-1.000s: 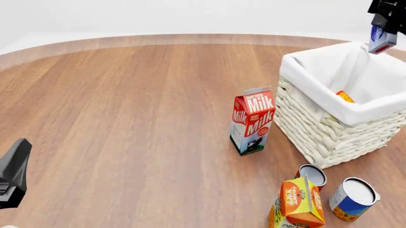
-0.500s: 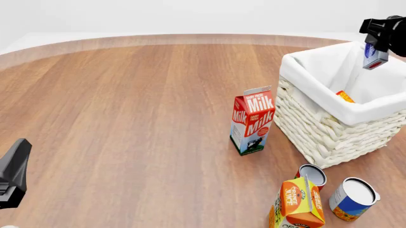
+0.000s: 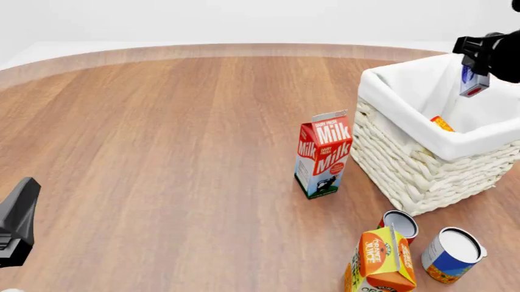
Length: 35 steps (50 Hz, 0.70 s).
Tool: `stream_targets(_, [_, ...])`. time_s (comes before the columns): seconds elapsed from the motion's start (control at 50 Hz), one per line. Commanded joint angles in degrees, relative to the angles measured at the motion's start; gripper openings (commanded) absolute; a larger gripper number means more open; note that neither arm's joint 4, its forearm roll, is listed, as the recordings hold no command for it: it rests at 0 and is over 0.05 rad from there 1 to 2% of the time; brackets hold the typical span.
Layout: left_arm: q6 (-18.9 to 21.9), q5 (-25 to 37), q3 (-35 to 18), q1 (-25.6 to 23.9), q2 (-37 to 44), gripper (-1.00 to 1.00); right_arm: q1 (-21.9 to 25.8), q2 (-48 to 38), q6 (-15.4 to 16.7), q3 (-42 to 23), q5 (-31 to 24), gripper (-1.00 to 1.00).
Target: Pick up the cream cheese box and the butter, and put them in the basket.
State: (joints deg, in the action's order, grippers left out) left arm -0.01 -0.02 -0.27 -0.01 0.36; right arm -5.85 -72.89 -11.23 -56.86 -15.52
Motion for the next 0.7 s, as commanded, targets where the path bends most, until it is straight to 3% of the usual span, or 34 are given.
stream_targets(0.02, [0.00, 0.00, 0.00, 0.02, 0.00, 1.00, -1.39, -1.73, -0.19, 0.04, 1.58, -1.00])
stream_targets(0.7, [-0.01, 0.00, 0.00, 0.00, 0.00, 1.00, -0.74, -4.00, -0.22, 2.12, 4.19, -1.00])
